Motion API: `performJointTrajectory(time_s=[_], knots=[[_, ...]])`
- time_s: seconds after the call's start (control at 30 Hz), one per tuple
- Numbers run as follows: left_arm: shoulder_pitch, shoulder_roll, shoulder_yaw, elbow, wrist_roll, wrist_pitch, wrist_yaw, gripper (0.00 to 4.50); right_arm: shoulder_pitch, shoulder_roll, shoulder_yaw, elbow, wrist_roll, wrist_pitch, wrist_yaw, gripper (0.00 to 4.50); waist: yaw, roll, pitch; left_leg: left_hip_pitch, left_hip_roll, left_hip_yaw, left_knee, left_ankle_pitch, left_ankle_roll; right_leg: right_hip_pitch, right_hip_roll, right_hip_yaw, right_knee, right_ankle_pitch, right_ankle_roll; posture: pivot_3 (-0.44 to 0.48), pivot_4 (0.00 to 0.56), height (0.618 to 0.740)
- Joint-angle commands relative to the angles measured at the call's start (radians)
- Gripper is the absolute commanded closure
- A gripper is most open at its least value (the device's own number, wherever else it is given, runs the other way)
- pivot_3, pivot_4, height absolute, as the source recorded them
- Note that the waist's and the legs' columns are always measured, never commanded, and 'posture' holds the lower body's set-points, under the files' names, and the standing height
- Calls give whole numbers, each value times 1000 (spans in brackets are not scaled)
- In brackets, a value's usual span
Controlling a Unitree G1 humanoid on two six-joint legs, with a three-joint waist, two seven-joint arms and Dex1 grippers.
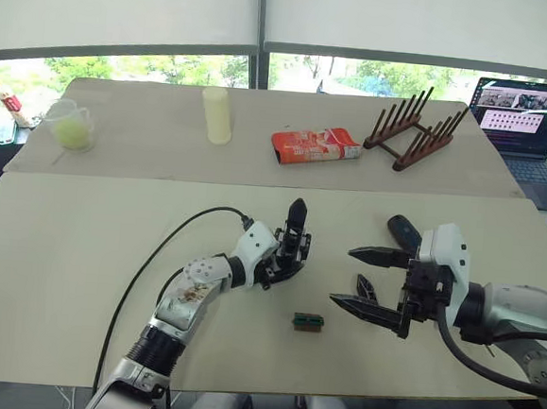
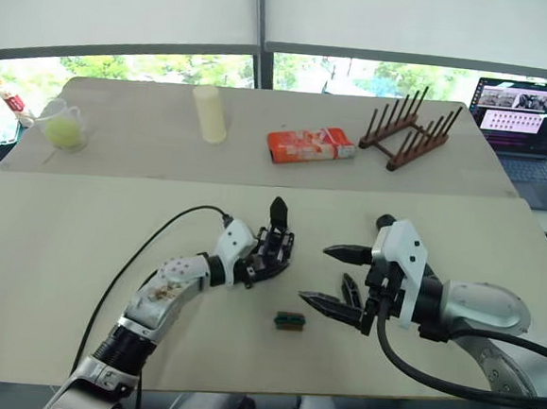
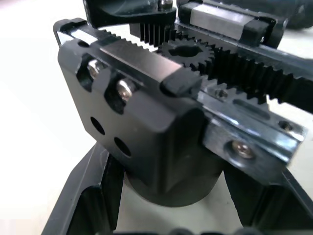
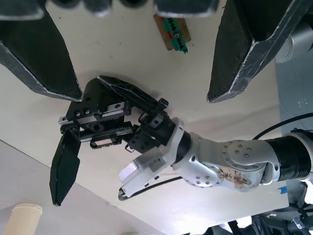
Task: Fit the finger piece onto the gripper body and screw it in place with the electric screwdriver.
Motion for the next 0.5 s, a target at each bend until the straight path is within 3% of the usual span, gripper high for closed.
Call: performJointTrajectory(time_s=[0.03, 0.07, 0.1, 0.17, 0.2, 0.37, 0.5], knots=[[-29, -16, -7, 4, 24, -61, 31, 2144, -6, -9, -21, -25, 0, -15, -7, 0, 2, 0, 0, 0, 0, 0, 0, 0, 0, 0, 0, 0, 0, 0, 0, 0, 150, 740], [-30, -16, -11, 15, 46, -81, 55, 2144, -6, -9, -21, -25, -4, -18, -9, 0, 2, 0, 0, 0, 0, 0, 0, 0, 0, 0, 0, 0, 0, 0, 0, 0, 150, 740], [-28, -16, -10, 18, 57, -90, 71, 1090, -3, -11, -24, -27, -13, -23, -9, 0, 2, 0, 0, 0, 0, 0, 0, 0, 0, 0, 0, 0, 0, 0, 0, 0, 150, 740], [-18, -14, -6, 11, 56, -92, 76, 251, 5, -14, -27, -29, -26, -30, -6, 0, 1, 0, 0, 0, 0, 0, 0, 0, 0, 0, 0, 0, 0, 0, 0, 0, 150, 740], [-11, -10, -6, 1, 49, -89, 67, 41, 6, -13, -30, -29, -29, -30, -7, 0, 1, 0, 0, 0, 0, 0, 0, 0, 0, 0, 0, 0, 0, 0, 0, 0, 150, 740], [37, 49, 13, -77, 3, -45, 12, 41, 1, -19, -50, -28, -38, -26, -12, 0, -1, 0, 0, 0, 1, 0, 0, 0, 0, 0, 0, 0, 0, 0, 0, 0, 150, 740], [55, 189, 45, -168, -77, 10, -142, 41, -18, -47, -91, -21, 3, 75, -79, 0, -4, 0, 0, 0, 1, 0, -1, 0, 0, -1, 0, 0, 1, 0, 0, 0, 150, 740]])
